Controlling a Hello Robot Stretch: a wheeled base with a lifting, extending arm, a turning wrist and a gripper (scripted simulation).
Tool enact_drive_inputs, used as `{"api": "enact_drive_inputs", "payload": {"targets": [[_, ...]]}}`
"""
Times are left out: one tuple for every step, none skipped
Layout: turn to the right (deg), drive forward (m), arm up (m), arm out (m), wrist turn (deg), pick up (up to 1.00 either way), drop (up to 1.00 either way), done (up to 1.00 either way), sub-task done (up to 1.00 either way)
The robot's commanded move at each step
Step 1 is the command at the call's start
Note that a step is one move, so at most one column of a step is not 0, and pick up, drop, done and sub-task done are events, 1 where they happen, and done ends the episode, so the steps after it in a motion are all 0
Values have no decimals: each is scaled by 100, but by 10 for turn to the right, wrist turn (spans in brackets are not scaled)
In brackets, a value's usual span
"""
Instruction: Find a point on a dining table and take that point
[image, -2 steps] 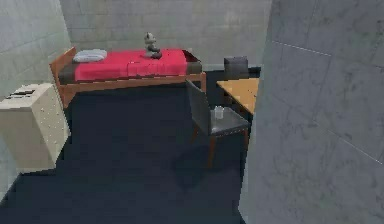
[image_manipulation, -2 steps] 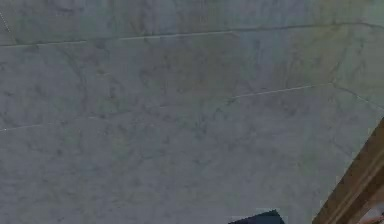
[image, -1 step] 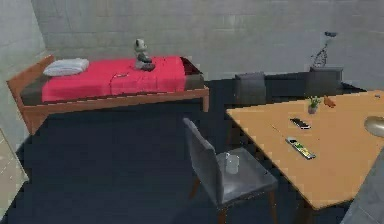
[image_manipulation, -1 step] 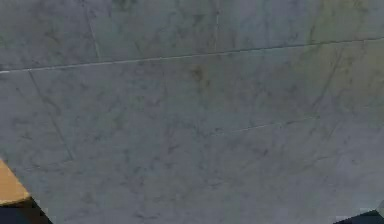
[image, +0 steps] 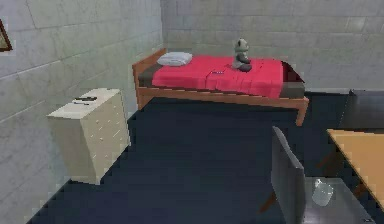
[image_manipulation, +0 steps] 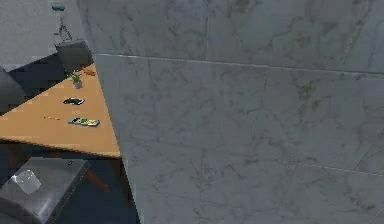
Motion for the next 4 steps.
{"api": "enact_drive_inputs", "payload": {"targets": [[0,5,0,0,0,0,0,0,0],[-180,0,0,0,0,0,0,0,0],[0,85,0,0,0,0,0,0,0],[240,0,0,0,0,0,0,0,0]]}}
